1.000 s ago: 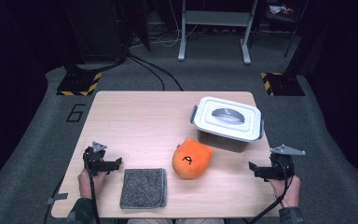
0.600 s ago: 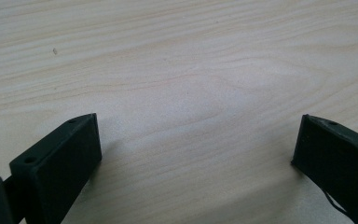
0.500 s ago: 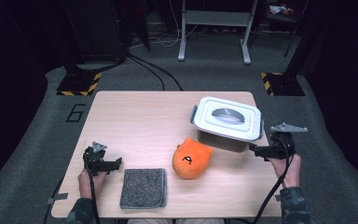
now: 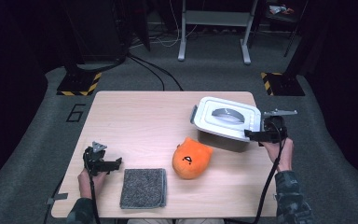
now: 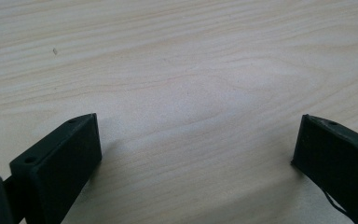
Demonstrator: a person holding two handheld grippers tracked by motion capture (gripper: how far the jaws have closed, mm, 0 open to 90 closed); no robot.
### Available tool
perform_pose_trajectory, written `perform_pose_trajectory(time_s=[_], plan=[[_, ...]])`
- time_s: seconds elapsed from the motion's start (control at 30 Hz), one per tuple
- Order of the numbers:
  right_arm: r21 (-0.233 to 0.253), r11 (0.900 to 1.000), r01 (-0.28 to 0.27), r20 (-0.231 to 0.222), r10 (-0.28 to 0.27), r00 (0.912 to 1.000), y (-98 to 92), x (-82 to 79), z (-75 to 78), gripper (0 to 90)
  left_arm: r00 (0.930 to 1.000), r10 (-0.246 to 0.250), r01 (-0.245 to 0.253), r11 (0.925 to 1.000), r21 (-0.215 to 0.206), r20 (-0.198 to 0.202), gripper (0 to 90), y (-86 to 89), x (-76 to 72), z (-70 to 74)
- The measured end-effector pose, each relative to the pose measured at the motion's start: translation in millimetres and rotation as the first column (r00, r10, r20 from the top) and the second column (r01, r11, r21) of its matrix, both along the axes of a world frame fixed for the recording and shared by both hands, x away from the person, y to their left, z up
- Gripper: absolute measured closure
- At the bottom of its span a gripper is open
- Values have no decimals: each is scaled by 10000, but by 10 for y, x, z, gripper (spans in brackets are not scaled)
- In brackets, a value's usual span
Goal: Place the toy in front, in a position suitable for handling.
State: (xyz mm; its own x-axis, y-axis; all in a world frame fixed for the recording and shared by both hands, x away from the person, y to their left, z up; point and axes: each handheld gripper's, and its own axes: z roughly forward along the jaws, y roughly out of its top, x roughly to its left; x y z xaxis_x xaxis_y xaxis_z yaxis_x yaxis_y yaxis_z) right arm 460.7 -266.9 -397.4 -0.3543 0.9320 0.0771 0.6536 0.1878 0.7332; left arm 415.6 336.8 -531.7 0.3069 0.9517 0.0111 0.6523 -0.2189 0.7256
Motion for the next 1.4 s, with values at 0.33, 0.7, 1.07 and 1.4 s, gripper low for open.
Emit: perform_pose_trajectory(time_s=[0.33,0.7,1.07,1.4], plan=[[570,9982,205,-117,-199,9997,-13,97,-82,146,10000,-17,17,10000,20,-9,5,1,0,1],[641,9969,452,-23,-451,9990,4,102,-92,169,10000,-16,16,10000,17,-8,5,1,-1,1],[562,9975,435,-82,-431,9990,44,176,-78,185,10000,69,-69,9999,-78,53,5,-7,1,-4],[657,9972,370,-67,-367,9993,94,261,-87,188,10000,64,-63,10000,-72,55,5,-6,1,-4]])
